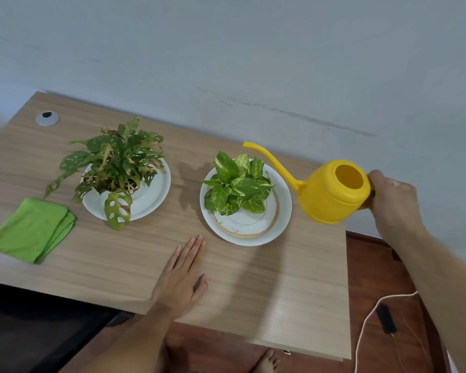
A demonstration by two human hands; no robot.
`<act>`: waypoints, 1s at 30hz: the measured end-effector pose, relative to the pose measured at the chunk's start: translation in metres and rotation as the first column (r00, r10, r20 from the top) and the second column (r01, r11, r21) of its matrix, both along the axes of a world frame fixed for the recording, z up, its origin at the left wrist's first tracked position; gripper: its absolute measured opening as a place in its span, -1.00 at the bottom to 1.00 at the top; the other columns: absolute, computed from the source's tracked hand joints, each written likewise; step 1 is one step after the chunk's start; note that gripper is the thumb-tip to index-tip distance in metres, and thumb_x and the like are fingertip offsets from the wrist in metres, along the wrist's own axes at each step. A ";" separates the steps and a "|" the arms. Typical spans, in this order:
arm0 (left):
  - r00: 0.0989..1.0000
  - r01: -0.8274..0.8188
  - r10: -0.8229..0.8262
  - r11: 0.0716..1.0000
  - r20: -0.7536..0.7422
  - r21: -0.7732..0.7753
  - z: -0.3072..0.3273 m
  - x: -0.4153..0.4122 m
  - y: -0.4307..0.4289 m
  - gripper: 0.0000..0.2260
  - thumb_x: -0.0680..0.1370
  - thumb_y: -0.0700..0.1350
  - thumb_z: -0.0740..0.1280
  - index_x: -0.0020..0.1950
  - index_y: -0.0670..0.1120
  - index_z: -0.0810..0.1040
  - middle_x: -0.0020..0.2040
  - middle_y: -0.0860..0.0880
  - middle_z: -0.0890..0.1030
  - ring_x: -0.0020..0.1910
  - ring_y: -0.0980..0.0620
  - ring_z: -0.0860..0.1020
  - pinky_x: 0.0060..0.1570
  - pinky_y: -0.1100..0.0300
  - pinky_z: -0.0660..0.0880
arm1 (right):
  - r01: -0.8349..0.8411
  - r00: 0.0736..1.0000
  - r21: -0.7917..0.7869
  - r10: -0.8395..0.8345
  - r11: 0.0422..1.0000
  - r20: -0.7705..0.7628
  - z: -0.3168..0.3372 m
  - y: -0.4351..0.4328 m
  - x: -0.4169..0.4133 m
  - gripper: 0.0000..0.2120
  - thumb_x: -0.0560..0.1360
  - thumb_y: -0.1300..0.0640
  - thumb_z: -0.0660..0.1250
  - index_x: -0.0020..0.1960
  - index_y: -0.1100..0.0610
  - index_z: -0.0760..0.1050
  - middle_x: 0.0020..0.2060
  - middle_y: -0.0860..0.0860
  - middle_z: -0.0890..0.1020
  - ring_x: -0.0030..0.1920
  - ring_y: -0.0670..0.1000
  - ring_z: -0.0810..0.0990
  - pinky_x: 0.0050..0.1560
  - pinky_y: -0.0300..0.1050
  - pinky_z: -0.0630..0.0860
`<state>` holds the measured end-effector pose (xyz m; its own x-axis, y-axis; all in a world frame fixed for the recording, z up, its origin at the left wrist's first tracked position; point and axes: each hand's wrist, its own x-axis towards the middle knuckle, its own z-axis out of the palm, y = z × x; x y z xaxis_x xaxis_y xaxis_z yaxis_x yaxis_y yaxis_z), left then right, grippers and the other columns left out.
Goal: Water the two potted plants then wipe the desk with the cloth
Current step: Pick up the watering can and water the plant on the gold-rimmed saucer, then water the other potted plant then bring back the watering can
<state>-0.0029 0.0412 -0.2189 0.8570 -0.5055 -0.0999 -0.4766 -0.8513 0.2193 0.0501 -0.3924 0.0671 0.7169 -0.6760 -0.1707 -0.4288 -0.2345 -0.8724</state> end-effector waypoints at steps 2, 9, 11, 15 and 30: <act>1.000 -0.001 0.001 1.000 -0.015 0.009 0.000 0.000 0.000 -0.16 0.70 0.16 0.22 0.87 -0.09 -0.08 0.89 0.00 -0.12 0.88 0.03 -0.07 0.80 -0.14 0.18 | 0.027 1.000 0.046 -0.028 0.999 0.001 -0.005 0.006 -0.005 -0.82 0.65 0.08 0.36 -0.04 0.15 0.64 -0.17 0.13 0.66 -0.17 0.11 0.62 -0.08 -0.01 0.59; 0.996 0.024 -0.022 1.000 -0.086 0.017 0.005 0.001 0.002 -0.17 0.74 0.22 0.14 0.86 -0.07 -0.19 0.88 0.01 -0.23 0.87 0.02 -0.17 0.85 -0.14 0.04 | 0.118 0.993 0.106 -0.116 0.987 -0.022 -0.019 0.041 -0.018 -0.81 0.62 0.01 0.38 -0.08 0.09 0.66 -0.36 -0.06 0.67 -0.33 -0.01 0.65 -0.15 -0.05 0.63; 0.993 0.048 -0.045 0.999 -0.111 0.020 0.008 0.003 0.004 -0.17 0.75 0.24 0.10 0.86 -0.06 -0.24 0.87 0.01 -0.27 0.87 0.03 -0.22 0.85 -0.11 -0.03 | 0.129 0.992 0.115 -0.128 0.985 -0.016 -0.020 0.054 -0.021 -0.80 0.62 0.01 0.39 -0.09 0.10 0.65 -0.39 -0.07 0.66 -0.36 -0.02 0.63 -0.19 -0.08 0.61; 0.978 0.150 -0.143 0.988 -0.155 0.034 0.017 0.014 0.020 -0.21 0.77 0.25 0.00 0.84 -0.03 -0.33 0.85 0.04 -0.37 0.85 0.05 -0.31 0.82 -0.02 -0.16 | 0.117 0.993 0.139 -0.119 0.983 0.004 -0.015 0.079 -0.022 -0.81 0.63 0.05 0.38 -0.09 0.14 0.65 -0.36 -0.03 0.66 -0.32 0.01 0.62 -0.11 -0.03 0.60; 0.880 0.305 -0.294 0.952 -0.373 -0.028 0.083 0.049 0.089 -0.29 0.85 0.17 0.02 0.85 -0.14 -0.22 0.80 -0.02 -0.39 0.79 0.01 -0.42 0.66 0.34 -0.49 | 0.059 0.991 0.164 -0.077 0.985 0.107 0.027 0.165 -0.012 -0.58 0.41 -0.09 0.41 -0.37 0.18 0.35 -0.40 0.04 0.37 -0.25 0.07 0.35 -0.15 0.14 0.35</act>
